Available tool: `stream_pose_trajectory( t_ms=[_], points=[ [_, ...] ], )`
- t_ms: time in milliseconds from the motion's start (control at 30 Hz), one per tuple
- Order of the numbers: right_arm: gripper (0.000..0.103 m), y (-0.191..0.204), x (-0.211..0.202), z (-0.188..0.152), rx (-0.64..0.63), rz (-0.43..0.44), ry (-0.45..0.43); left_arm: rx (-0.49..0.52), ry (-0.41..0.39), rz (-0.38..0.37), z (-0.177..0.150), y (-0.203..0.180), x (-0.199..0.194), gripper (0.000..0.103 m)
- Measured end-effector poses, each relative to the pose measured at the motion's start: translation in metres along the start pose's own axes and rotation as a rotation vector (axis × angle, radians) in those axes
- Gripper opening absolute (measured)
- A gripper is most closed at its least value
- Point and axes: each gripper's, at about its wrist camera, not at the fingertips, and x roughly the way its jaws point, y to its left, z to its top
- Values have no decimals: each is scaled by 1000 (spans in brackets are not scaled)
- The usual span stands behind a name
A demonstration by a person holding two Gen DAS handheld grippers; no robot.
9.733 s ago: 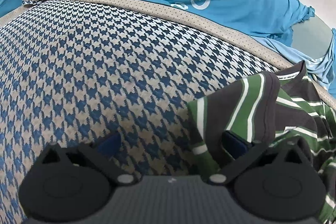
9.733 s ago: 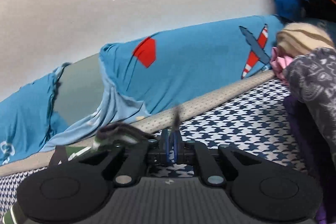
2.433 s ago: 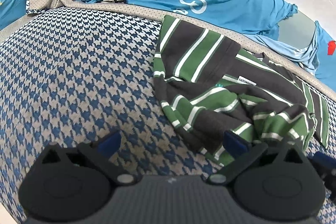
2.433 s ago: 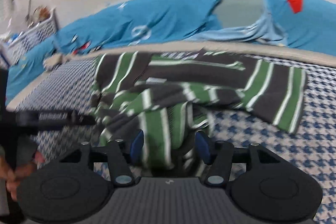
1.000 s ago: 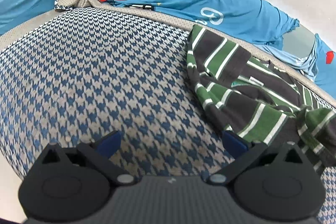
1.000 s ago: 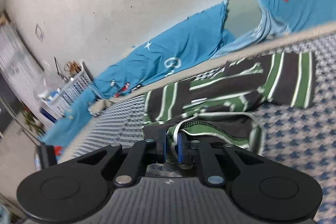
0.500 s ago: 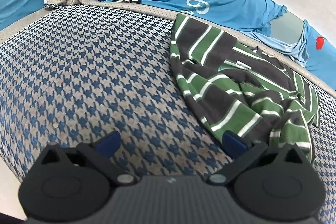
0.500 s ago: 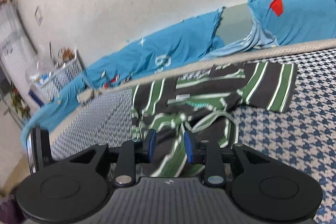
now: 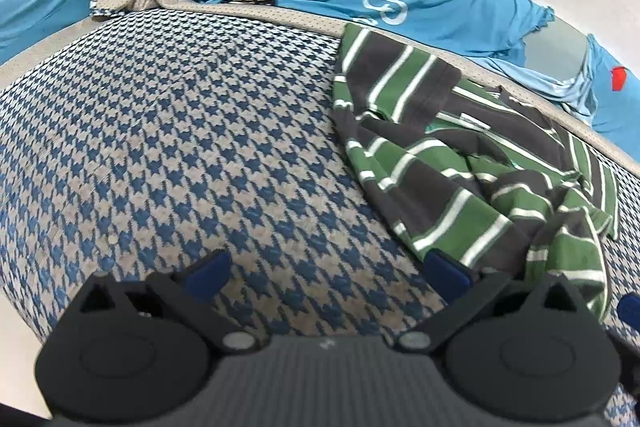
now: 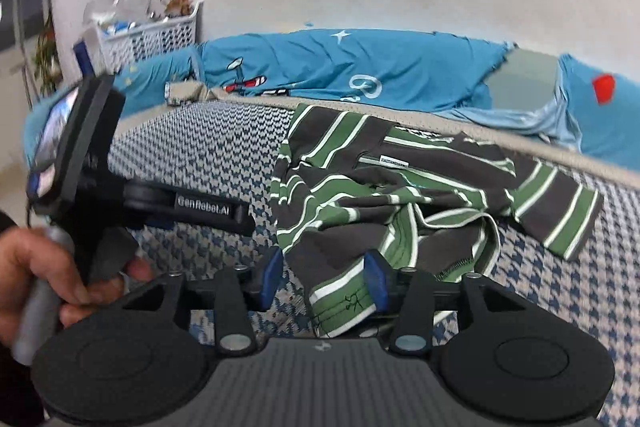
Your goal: Fold clothes
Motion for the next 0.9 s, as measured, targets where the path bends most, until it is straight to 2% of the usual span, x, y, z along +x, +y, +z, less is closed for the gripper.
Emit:
stream_pose_trajectory(
  t_ms=[200, 267, 300, 333, 367, 400, 533, 767, 900],
  points=[
    [46, 22, 25, -7, -132, -88, 27, -40, 4, 22, 2, 8, 3, 103],
    [43, 26, 31, -8, -163, -113, 29, -43, 5, 29, 2, 7, 4, 103],
    [38, 27, 33, -9, -178, -131, 29, -43, 4, 31, 3, 7, 5, 103],
    [22, 28, 35, -9, -192, -149, 30, -43, 2, 34, 3, 6, 5, 103],
    [12, 27, 36, -9, -198, -161, 29, -43, 1, 35, 3, 6, 5, 103],
    [9, 25, 35, -8, -192, -166, 26, -42, 0, 36, 3, 6, 6, 103],
    [5, 11, 18, 3, -104, -168, -44, -41, -1, 32, 4, 3, 7, 103],
    [5, -32, -17, 23, 156, -137, -159, -39, -1, 24, 2, -2, 10, 103],
    [5, -52, -30, 27, 208, -221, -203, -36, 0, 18, 1, -6, 11, 103]
  ],
)
